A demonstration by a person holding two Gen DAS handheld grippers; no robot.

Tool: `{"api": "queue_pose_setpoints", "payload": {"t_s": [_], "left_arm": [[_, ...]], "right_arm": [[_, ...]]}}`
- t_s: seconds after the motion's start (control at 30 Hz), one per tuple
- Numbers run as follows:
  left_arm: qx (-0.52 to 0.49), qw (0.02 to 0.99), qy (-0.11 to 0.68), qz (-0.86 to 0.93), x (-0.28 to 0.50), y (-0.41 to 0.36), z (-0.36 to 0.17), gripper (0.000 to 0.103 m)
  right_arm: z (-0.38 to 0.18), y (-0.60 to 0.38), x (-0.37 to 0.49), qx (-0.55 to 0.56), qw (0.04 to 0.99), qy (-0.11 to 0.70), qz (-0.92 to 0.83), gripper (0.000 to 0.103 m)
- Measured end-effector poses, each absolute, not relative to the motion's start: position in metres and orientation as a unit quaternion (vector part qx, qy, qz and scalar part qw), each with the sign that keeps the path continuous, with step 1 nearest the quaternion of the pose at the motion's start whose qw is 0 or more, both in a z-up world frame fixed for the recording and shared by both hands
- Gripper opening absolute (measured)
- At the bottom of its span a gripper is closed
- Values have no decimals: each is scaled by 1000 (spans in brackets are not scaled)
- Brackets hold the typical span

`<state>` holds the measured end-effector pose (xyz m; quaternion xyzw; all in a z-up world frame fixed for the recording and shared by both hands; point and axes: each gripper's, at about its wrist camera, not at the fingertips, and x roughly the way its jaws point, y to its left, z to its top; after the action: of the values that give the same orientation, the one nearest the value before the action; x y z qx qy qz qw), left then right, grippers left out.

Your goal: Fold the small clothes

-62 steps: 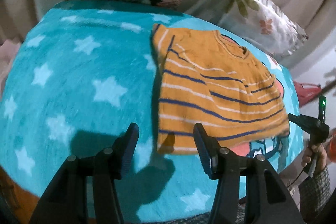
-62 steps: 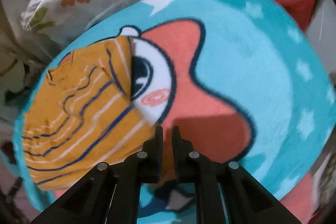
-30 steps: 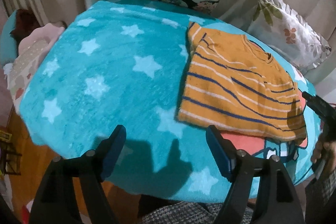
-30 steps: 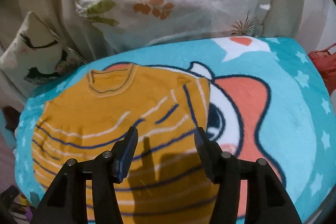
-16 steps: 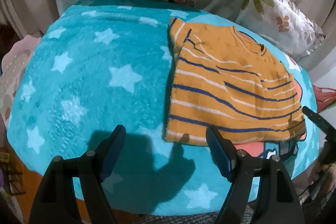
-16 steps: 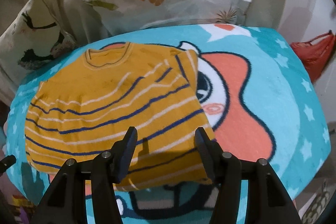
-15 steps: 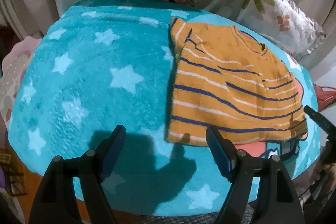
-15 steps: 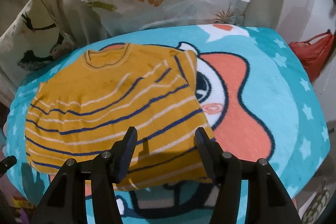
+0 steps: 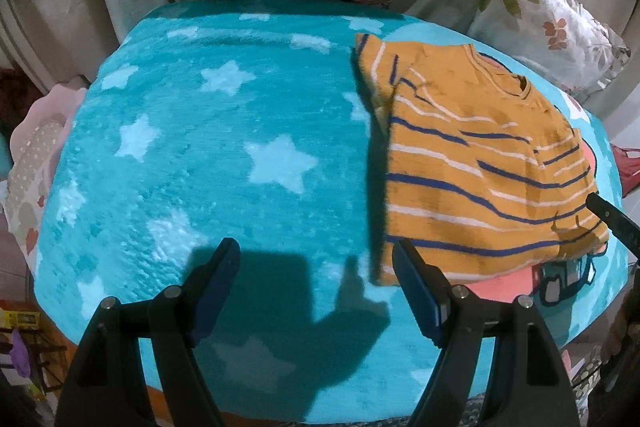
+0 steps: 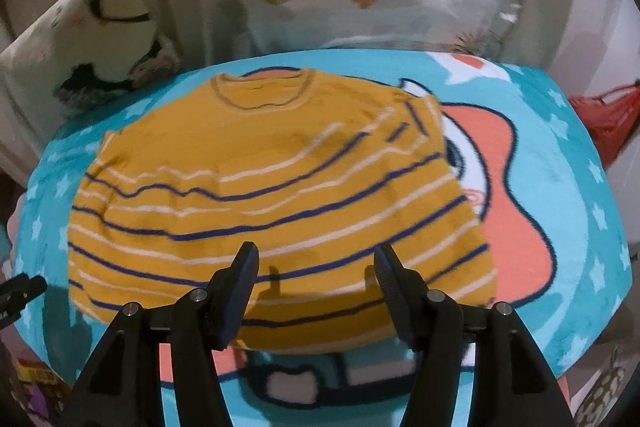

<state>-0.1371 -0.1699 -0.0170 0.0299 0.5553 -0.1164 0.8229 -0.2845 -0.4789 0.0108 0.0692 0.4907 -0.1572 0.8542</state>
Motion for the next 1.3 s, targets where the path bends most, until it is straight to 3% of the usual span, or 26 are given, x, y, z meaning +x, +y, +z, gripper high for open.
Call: {"api": "queue_pose_setpoints", "payload": {"t_s": [0.87,1.2,1.3], "left_arm": [[48,813,566,-127,-115,-156,-34,77],[50,810,571,-123,-112,-157,-37,78],[49,809,574,-122,-112,-157,-38,78]], "right_arm": [[-38,-366,-254,-25,841,536,-70,67],[-13,-346,-244,-41,869,492,-41,67],[-17,-322,-228,-53,869,491,2,57]]}}
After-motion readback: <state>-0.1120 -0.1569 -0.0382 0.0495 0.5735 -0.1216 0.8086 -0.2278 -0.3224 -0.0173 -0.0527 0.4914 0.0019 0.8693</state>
